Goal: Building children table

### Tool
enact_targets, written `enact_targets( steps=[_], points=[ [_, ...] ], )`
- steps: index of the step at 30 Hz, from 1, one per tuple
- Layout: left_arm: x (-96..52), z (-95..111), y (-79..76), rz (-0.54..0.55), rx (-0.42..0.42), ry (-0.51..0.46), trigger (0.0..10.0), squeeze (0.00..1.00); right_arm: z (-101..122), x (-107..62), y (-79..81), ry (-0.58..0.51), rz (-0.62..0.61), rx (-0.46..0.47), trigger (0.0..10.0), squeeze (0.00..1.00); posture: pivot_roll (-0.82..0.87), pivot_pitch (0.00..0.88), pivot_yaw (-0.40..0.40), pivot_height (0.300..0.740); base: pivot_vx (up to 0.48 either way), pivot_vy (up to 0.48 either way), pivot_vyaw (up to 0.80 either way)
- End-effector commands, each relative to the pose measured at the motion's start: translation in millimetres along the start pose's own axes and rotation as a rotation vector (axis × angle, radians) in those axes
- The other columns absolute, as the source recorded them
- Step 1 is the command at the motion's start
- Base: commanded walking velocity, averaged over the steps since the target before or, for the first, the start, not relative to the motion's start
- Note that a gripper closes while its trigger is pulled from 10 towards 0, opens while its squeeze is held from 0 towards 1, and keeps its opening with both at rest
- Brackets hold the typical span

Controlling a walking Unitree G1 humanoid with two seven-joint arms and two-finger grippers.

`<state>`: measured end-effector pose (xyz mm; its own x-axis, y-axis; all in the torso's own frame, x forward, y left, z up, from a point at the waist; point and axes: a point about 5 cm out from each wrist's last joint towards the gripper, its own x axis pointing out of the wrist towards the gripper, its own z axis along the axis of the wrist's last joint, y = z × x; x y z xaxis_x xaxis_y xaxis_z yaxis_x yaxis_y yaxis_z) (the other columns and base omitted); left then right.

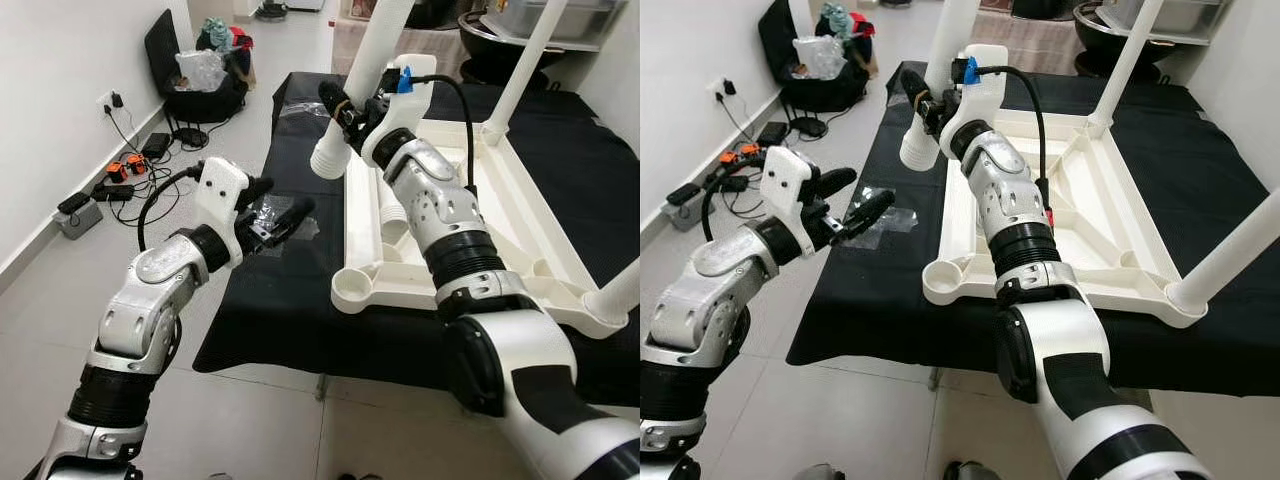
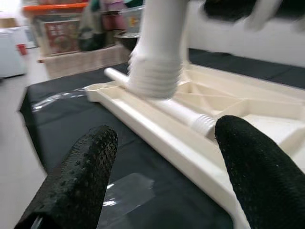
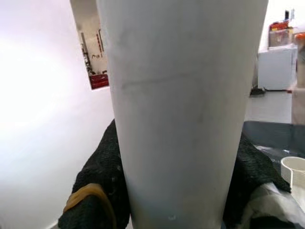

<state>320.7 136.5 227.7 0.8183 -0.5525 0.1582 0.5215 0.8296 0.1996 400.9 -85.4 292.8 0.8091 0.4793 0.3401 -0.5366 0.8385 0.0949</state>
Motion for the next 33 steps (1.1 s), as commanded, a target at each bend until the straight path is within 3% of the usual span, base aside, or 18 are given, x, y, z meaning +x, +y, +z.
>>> enact_targets(
  steps=[1, 6, 8, 11, 12, 14, 17, 22, 33],
  points=[
    [-4.0, -5, 2.3, 0.016, 0.020, 0.020, 10.0, 0.00, -2, -1.5, 4.7, 0.004, 0.027, -0.007, 0.0, 0.00, 0.05, 0.028, -0.071, 0.740, 0.000, 0.000, 0.00],
    [-7.7, -3, -2.4, 0.018, 0.015, 0.017, 10.0, 0.00, -5, -9.9, 7.1, -0.013, 0.043, -0.052, 0.0, 0.00, 0.05, 0.031, -0.073, 0.740, 0.000, 0.000, 0.00],
    [-14.9, 1, -11.5, 0.026, 0.021, 0.009, 10.0, 0.00, -5, -29.3, 10.0, -0.057, 0.056, -0.124, 0.0, 0.00, 0.05, 0.042, -0.071, 0.740, 0.000, 0.000, 0.00],
    [-19.6, 2, -17.1, 0.026, 0.026, 0.013, 10.0, 0.00, -5, -42.1, 9.8, -0.070, 0.045, -0.160, 0.0, 0.00, 0.05, 0.042, -0.071, 0.740, 0.000, 0.000, 0.00],
    [-24.0, 1, -22.8, 0.024, 0.024, 0.020, 10.0, 0.00, -6, -55.2, 8.3, -0.074, 0.033, -0.199, 0.0, 0.00, 0.04, 0.047, -0.067, 0.740, 0.000, 0.000, 0.00],
    [-30.3, -3, -31.0, 0.009, 0.020, 0.036, 10.0, 0.00, -8, -74.4, 5.3, -0.063, -0.002, -0.192, 0.0, 0.00, 0.04, 0.049, -0.066, 0.740, 0.000, 0.000, 0.00],
    [-33.2, -4, -35.4, 0.003, 0.013, 0.039, 10.0, 0.00, -9, -85.6, 6.1, -0.059, -0.017, -0.216, 0.0, 0.00, 0.03, 0.050, -0.065, 0.740, 0.000, 0.000, 0.00],
    [-37.5, -7, -41.7, 0.008, 0.038, 0.070, 10.0, 0.00, -11, -103.4, 18.7, -0.028, -0.009, -0.189, 0.0, 0.00, 0.03, 0.056, -0.060, 0.740, 0.000, 0.000, 0.00],
    [-40.1, -19, -55.8, -0.034, 0.046, 0.133, 10.0, 0.00, -18, -119.9, 39.3, 0.027, 0.052, -0.188, 0.0, 0.00, 0.02, 0.056, -0.057, 0.740, 0.000, 0.000, 0.00]
  ],
)
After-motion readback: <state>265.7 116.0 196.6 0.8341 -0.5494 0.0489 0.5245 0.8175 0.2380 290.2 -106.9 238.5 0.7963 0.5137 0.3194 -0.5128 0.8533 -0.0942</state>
